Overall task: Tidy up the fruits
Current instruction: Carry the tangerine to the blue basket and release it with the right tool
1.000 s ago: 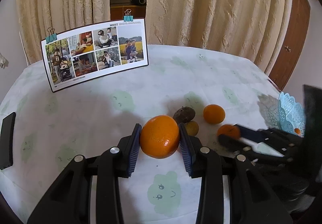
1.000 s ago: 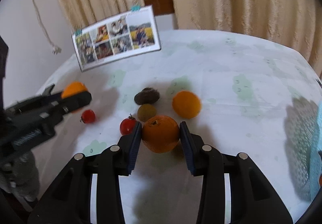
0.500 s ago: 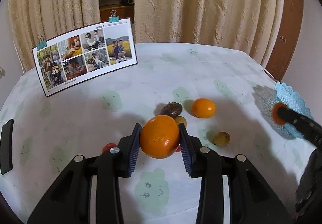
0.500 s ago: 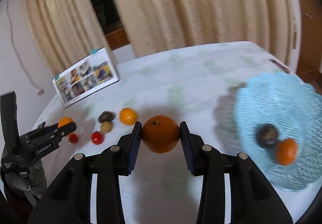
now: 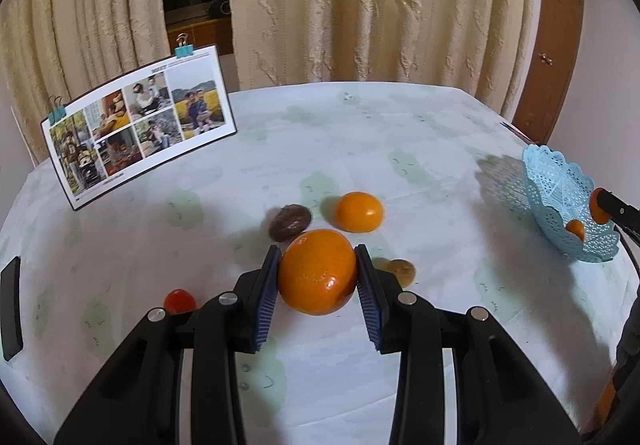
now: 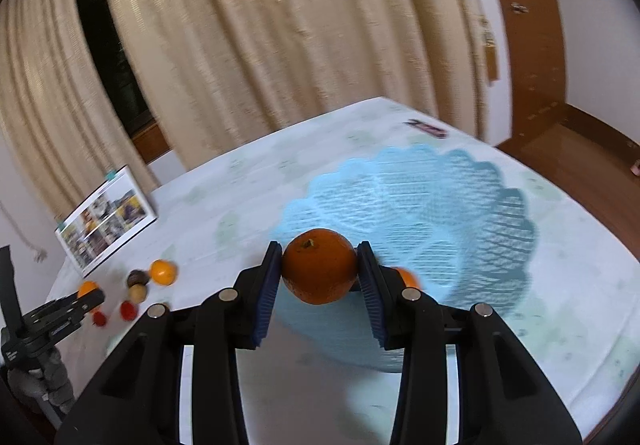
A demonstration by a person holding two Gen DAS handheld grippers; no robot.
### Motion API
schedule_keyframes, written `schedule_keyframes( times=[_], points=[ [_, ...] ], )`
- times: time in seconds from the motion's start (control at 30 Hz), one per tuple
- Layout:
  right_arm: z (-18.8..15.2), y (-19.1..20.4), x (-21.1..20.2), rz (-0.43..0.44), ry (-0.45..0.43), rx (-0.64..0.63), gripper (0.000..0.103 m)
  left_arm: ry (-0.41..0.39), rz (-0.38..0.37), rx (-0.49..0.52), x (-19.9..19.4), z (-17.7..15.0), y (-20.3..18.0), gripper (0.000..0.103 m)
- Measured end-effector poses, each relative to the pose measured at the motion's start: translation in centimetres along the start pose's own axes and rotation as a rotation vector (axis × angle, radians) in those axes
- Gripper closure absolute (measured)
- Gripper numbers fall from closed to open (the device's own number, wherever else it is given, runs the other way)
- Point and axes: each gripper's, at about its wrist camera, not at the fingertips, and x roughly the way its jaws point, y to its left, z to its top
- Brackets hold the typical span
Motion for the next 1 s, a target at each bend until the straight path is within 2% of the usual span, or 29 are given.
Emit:
schedule_keyframes(
  times=[0.27,0.5,0.77,0.8,0.83,0.87,1.0],
  points=[
    [0.0,-3.6,-1.2,-0.144,-0.037,0.022,0.063,0.001,-0.018,0.030,0.0,0.4,-2.1,0.066],
    [-0.7,-4.6,-1.2,-0.202,-0.040,0.018,0.063,-0.007,-0.035,0.063,-0.2,0.8,-4.2,0.066],
    [-0.9,-6.1,-1.9,-0.212,-0.066,0.073,0.062,-0.013,-0.058,0.108,-0.2,1.1,-7.0,0.066],
    [-0.9,-6.3,-2.1,-0.212,-0.075,0.080,0.060,-0.013,-0.061,0.112,-0.2,1.1,-7.2,0.066],
    [-0.9,-6.4,-2.3,-0.213,-0.085,0.086,0.052,-0.013,-0.063,0.117,-0.2,1.1,-7.6,0.066],
    [-0.9,-6.5,-2.5,-0.214,-0.094,0.088,0.049,-0.014,-0.066,0.124,-0.2,1.1,-7.9,0.066],
    [-1.0,-6.8,-3.2,-0.222,-0.131,0.100,0.048,-0.015,-0.071,0.145,0.0,1.2,-9.0,0.066]
  ],
)
